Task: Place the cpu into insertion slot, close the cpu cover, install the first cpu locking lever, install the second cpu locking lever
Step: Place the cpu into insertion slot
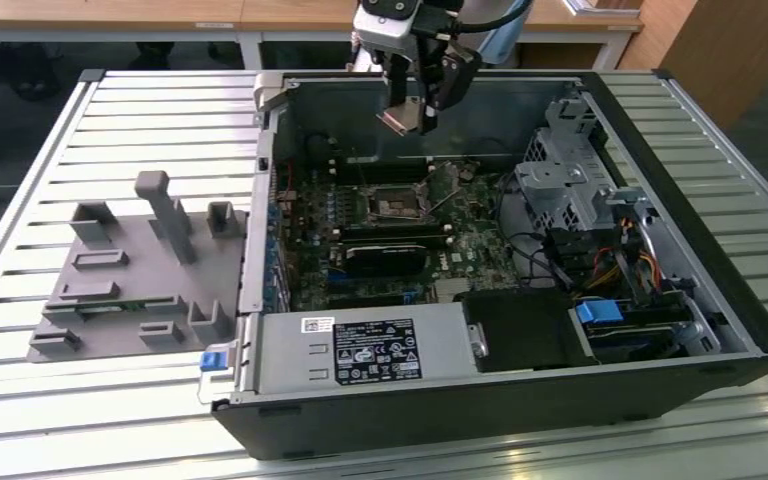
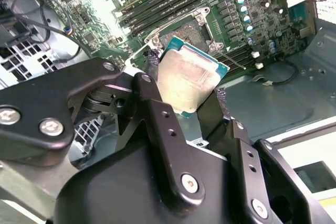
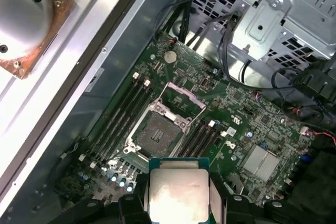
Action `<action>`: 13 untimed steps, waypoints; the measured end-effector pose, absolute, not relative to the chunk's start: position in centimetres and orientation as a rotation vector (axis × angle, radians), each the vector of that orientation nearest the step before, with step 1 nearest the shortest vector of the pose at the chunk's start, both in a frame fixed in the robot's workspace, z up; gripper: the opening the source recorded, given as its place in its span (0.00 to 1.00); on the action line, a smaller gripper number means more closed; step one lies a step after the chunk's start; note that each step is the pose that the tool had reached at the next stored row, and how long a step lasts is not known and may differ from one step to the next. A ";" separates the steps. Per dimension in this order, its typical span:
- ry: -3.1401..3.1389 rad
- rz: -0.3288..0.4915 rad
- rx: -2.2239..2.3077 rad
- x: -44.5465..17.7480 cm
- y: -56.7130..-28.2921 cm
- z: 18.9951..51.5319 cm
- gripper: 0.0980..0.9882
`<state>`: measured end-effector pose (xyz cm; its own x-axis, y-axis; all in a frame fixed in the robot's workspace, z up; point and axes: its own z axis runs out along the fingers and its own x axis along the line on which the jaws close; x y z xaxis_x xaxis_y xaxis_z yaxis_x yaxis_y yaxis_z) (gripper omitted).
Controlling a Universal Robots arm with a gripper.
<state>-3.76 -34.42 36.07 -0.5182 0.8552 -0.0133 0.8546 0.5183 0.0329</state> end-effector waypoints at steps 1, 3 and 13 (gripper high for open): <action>2.705 0.033 1.540 -3.8 -34.4 36.1 0.50; 2.690 0.030 1.564 -3.8 -34.4 36.1 0.50; 2.612 0.015 1.682 -3.8 -34.4 36.0 0.50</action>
<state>-3.76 -34.38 36.00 -0.4132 0.9103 -0.0242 0.9100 0.4137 0.0271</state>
